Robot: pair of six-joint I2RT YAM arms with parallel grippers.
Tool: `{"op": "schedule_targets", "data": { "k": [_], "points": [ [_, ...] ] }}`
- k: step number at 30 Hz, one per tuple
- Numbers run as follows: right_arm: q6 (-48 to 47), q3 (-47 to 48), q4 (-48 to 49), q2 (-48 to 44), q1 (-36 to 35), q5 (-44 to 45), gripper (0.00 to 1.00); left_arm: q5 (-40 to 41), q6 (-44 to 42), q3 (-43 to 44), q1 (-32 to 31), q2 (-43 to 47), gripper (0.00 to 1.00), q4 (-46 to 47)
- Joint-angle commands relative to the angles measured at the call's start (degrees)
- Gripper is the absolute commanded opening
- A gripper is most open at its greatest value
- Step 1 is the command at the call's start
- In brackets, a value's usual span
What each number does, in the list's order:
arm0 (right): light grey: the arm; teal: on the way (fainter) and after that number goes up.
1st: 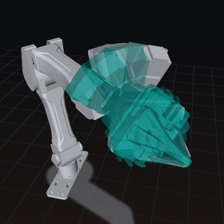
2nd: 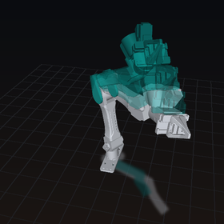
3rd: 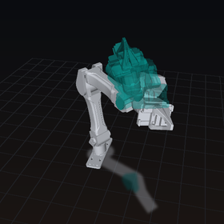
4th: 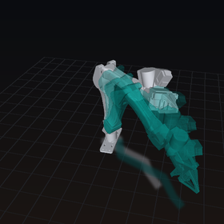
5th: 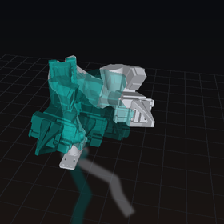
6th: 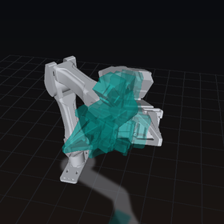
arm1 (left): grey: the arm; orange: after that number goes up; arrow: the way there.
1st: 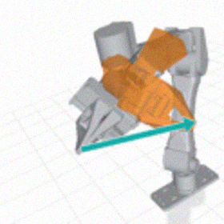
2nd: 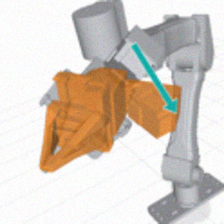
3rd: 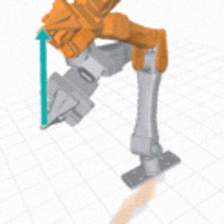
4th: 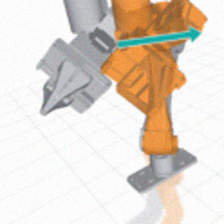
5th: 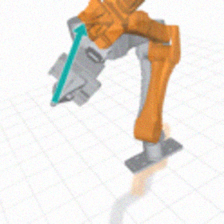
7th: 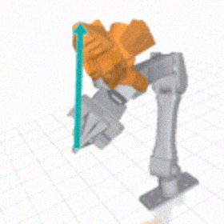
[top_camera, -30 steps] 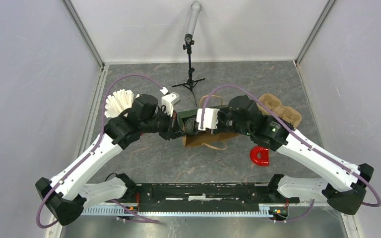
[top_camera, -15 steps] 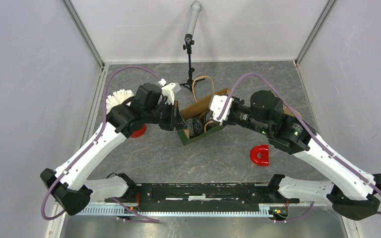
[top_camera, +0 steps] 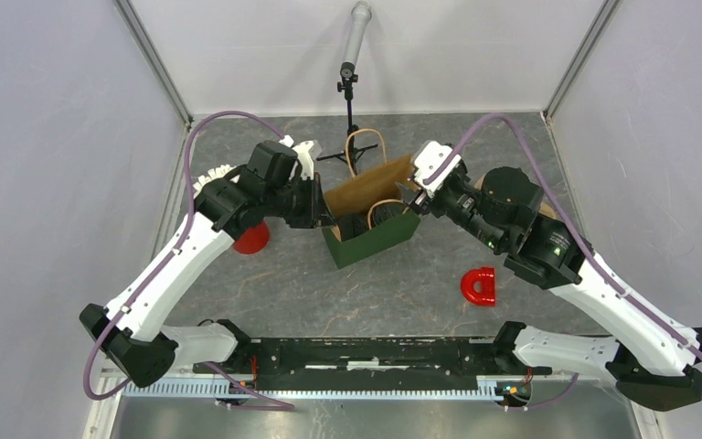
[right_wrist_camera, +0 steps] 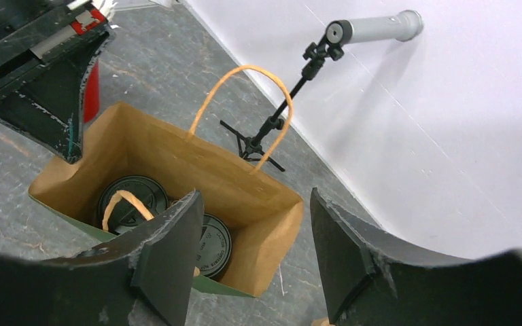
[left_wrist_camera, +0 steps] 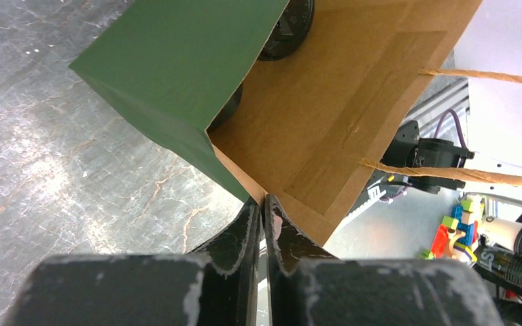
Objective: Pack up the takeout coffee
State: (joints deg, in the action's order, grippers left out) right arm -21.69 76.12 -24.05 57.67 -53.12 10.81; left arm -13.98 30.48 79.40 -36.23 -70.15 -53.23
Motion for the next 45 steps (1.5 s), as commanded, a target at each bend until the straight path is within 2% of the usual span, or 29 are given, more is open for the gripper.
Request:
{"op": "schedule_targets", "data": {
  "k": [1, 5, 9, 16, 19, 20, 22, 28, 32, 35, 39, 45],
  "points": [
    [3.5, -1.1, 3.5, -1.8, -0.1, 4.5, 0.67, 2.9, 1.9, 3.7, 1.2, -0.8, 0.12, -1.4],
    [1.3, -1.7, 4.1, -2.9, -0.1, 8.8, 0.71, 4.2, 0.9, 5.4, 1.7, -2.1, 0.15, -2.5],
    [0.4, -1.8, 3.9, -3.4, -0.1, 8.4, 0.72, 5.5, -1.0, 7.7, 2.4, -3.6, 0.16, -3.7],
    [8.4, -2.9, 5.2, -3.4, -0.1, 8.9, 0.78, 8.8, -4.0, 14.2, 3.6, -5.7, 0.3, -5.0],
    [13.5, -4.1, 5.6, -3.5, -0.2, 9.1, 0.81, 11.1, -5.9, 18.2, 3.8, -6.6, 0.41, -6.1],
    [14.8, -4.6, 6.0, -3.7, -0.1, 8.9, 0.85, 12.0, -7.0, 19.8, 3.8, -6.9, 0.46, -6.5],
    [17.2, -5.3, 6.1, -3.9, -0.1, 9.5, 0.98, 14.6, -8.6, 22.9, 3.8, -7.1, 0.55, -7.6],
    [20.6, -5.1, 5.7, -4.0, -0.1, 8.3, 0.98, 27.2, -13.8, 25.8, 4.0, -5.7, 0.77, -9.8],
    [20.9, -6.1, 5.6, -5.4, -0.1, 6.4, 0.98, 33.8, -14.0, 25.9, 5.5, -6.5, 0.94, -15.2],
    [19.0, -7.8, 5.6, -6.7, -0.2, 5.1, 0.98, 35.6, -14.1, 23.3, 7.6, -6.1, 0.95, -16.0],
    [18.5, -10.1, 6.3, -8.2, -0.1, 4.9, 0.98, 33.7, -14.7, 19.3, 12.0, -6.8, 0.91, -14.2],
    [17.5, -10.7, 6.1, -9.0, -0.1, 3.0, 0.98, 28.7, -13.7, 16.4, 17.6, -11.5, 0.76, -10.1]
  ]
}}
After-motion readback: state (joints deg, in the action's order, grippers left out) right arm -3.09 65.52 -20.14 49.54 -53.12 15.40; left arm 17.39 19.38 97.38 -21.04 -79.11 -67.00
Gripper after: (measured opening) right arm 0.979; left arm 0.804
